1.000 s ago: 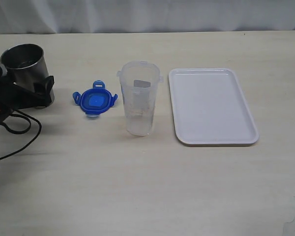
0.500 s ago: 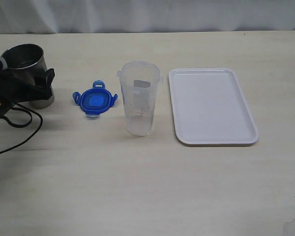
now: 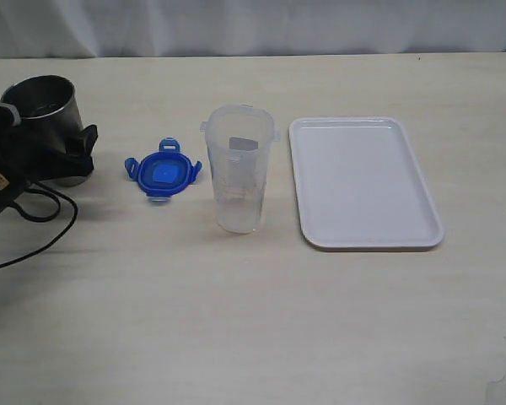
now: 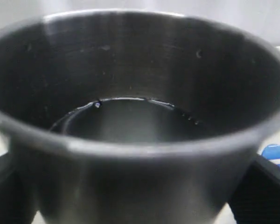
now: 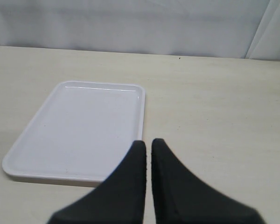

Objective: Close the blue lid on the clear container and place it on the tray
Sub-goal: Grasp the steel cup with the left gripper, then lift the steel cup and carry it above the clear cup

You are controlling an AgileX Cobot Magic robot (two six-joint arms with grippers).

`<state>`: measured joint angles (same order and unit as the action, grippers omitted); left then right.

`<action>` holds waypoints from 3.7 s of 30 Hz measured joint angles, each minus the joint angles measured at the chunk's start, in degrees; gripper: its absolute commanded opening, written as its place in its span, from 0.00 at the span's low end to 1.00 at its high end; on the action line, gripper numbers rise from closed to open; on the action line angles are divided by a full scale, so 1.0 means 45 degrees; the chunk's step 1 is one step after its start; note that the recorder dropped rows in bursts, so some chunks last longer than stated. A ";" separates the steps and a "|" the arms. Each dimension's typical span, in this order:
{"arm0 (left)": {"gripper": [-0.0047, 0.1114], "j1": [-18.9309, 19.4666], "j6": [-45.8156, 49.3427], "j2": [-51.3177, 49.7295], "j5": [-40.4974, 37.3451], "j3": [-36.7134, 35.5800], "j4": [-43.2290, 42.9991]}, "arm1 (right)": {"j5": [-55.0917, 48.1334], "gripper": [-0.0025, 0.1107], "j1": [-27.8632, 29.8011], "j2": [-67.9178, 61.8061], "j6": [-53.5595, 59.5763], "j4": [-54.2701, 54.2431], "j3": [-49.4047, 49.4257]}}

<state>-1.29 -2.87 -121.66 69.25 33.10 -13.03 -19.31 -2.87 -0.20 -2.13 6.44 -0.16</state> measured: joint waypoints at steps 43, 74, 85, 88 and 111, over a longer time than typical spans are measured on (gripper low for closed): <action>0.04 0.0078 -0.0160 0.0098 -0.0129 0.0480 -0.1966 | 0.0000 0.06 0.0000 0.0000 0.0000 0.0000 0.0000; 0.04 -0.2771 -0.2917 0.1761 -0.2279 0.3762 -0.4942 | 0.0000 0.06 0.0000 0.0000 0.0000 0.0000 0.0000; 0.04 -0.2824 -0.2966 0.1761 -0.1419 0.3772 -0.5881 | 0.0000 0.06 0.0000 0.0000 0.0000 0.0000 0.0000; 0.04 -0.2824 -0.3384 0.1761 -0.1395 0.3825 -0.6039 | 0.0000 0.06 0.0000 0.0000 0.0000 0.0000 0.0000; 0.04 -0.2824 -0.5483 0.1761 -0.2670 0.5100 -0.8826 | 0.0000 0.06 0.0000 0.0000 0.0000 0.0000 0.0000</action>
<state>-13.99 -27.54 -113.74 57.24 56.06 -52.75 -19.31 -2.87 -0.20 -2.13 6.44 -0.16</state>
